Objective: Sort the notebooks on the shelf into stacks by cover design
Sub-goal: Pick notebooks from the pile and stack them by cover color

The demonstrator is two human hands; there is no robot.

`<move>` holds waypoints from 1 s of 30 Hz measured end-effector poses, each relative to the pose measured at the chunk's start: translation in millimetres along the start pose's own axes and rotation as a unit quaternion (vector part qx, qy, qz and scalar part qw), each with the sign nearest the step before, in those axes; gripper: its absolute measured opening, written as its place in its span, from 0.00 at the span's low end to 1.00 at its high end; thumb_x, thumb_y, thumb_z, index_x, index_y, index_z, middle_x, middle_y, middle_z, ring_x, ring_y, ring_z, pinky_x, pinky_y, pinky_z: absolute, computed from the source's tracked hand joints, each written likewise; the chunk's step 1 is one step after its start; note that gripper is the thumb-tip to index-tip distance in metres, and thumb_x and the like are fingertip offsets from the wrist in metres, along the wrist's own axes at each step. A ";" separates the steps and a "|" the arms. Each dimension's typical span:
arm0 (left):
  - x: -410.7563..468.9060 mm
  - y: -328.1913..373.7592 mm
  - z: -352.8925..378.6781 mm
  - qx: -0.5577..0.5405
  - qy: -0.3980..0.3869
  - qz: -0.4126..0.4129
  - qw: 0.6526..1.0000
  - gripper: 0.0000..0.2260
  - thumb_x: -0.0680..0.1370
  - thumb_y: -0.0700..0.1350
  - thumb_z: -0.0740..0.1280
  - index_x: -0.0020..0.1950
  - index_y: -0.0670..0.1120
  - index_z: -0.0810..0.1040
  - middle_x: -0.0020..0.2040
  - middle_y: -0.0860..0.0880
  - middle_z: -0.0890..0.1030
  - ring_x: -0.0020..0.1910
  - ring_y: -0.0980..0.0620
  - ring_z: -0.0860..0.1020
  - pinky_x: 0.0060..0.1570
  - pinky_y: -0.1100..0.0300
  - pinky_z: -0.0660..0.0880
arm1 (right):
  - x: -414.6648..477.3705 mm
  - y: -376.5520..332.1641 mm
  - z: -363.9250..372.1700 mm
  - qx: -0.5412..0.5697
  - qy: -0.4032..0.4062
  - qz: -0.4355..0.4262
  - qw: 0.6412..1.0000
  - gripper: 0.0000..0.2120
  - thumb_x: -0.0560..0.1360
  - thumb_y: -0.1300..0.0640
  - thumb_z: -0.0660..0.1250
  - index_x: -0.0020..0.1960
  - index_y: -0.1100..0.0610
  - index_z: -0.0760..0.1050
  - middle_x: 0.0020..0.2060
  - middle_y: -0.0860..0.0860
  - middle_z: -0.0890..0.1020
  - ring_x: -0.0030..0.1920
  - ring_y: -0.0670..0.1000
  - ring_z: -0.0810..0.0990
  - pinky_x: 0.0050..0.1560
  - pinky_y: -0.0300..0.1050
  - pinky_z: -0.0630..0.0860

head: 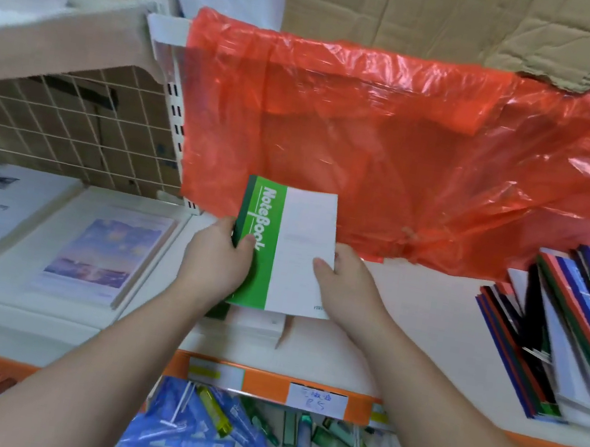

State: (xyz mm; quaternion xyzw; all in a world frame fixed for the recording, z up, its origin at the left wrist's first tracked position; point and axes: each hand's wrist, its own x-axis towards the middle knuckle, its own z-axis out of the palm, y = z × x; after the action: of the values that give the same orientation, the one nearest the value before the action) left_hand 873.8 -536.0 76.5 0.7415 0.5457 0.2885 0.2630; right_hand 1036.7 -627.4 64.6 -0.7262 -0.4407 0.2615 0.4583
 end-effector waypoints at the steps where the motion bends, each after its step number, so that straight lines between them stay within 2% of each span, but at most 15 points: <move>1: 2.2 -9.3 -3.2 0.015 -0.003 -0.008 1.000 0.09 0.79 0.49 0.64 0.53 0.45 0.78 0.49 0.43 0.82 0.49 0.40 0.79 0.43 0.53 0.72 | 0.6 0.8 9.7 -0.009 -0.013 0.010 1.000 0.12 0.80 0.56 0.59 0.62 0.54 0.73 0.56 0.46 0.80 0.52 0.47 0.78 0.40 0.35 0.72; 5: 7.8 -34.8 -9.4 0.082 -0.021 -0.027 0.996 0.10 0.79 0.50 0.64 0.53 0.44 0.78 0.48 0.42 0.82 0.49 0.40 0.78 0.40 0.55 0.69 | 0.9 2.9 38.5 -0.066 -0.025 0.040 0.997 0.12 0.79 0.53 0.61 0.60 0.54 0.74 0.56 0.49 0.81 0.53 0.51 0.79 0.50 0.43 0.74; 8: 11.8 -48.4 -9.0 0.118 -0.026 -0.028 0.992 0.12 0.79 0.52 0.64 0.53 0.43 0.77 0.49 0.41 0.82 0.50 0.39 0.78 0.41 0.54 0.70 | 1.1 1.3 47.2 -0.076 -0.017 0.059 0.995 0.13 0.78 0.52 0.63 0.60 0.53 0.75 0.53 0.49 0.81 0.53 0.53 0.80 0.55 0.50 0.77; 13: 16.8 -58.9 -7.9 0.145 -0.027 -0.008 0.989 0.14 0.79 0.53 0.64 0.54 0.43 0.77 0.50 0.41 0.80 0.51 0.39 0.78 0.42 0.53 0.70 | 3.1 0.6 55.0 -0.119 -0.008 0.064 0.991 0.13 0.78 0.51 0.63 0.60 0.54 0.75 0.40 0.43 0.74 0.48 0.51 0.77 0.47 0.44 0.73; 15: 17.1 -62.2 -7.1 0.151 -0.030 0.001 0.988 0.14 0.79 0.54 0.64 0.52 0.43 0.76 0.50 0.41 0.79 0.51 0.38 0.77 0.42 0.53 0.71 | 3.8 2.8 58.3 -0.133 -0.008 0.068 0.989 0.13 0.78 0.51 0.63 0.59 0.55 0.75 0.37 0.42 0.72 0.46 0.50 0.75 0.44 0.42 0.70; 19: 16.7 -66.9 -5.9 0.152 -0.041 0.003 0.988 0.13 0.79 0.54 0.64 0.50 0.43 0.74 0.49 0.42 0.77 0.49 0.38 0.77 0.42 0.53 0.70 | 3.1 6.6 63.9 -0.162 -0.004 0.068 0.984 0.13 0.78 0.51 0.63 0.58 0.57 0.75 0.40 0.46 0.74 0.45 0.51 0.75 0.42 0.42 0.67; 25: 17.6 -66.6 -5.5 0.166 -0.043 0.010 0.985 0.14 0.80 0.55 0.63 0.53 0.44 0.74 0.51 0.43 0.75 0.50 0.38 0.77 0.42 0.53 0.69 | 5.7 10.4 69.4 -0.183 -0.001 0.082 0.980 0.14 0.78 0.49 0.63 0.60 0.56 0.74 0.50 0.54 0.79 0.51 0.54 0.77 0.43 0.43 0.68; 28: 16.2 -65.1 -4.2 0.179 -0.041 0.015 0.983 0.14 0.81 0.55 0.62 0.55 0.44 0.74 0.52 0.43 0.75 0.51 0.39 0.77 0.41 0.53 0.68 | 7.7 14.2 71.6 -0.185 0.001 0.089 0.979 0.15 0.78 0.48 0.63 0.60 0.55 0.74 0.50 0.55 0.79 0.51 0.55 0.77 0.46 0.44 0.72; 30: 14.8 -65.0 -3.2 0.179 -0.042 0.015 0.983 0.15 0.81 0.55 0.62 0.56 0.44 0.74 0.53 0.43 0.75 0.51 0.39 0.77 0.41 0.53 0.68 | 7.9 15.7 72.6 -0.191 0.002 0.092 0.977 0.16 0.78 0.48 0.63 0.60 0.55 0.73 0.50 0.56 0.79 0.51 0.55 0.77 0.44 0.44 0.69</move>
State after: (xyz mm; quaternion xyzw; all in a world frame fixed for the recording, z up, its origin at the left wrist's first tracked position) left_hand 832.3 -504.3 35.0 0.7962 0.5657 0.1589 0.1442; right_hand 989.8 -591.8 18.5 -0.8383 -0.4132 0.2122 0.2856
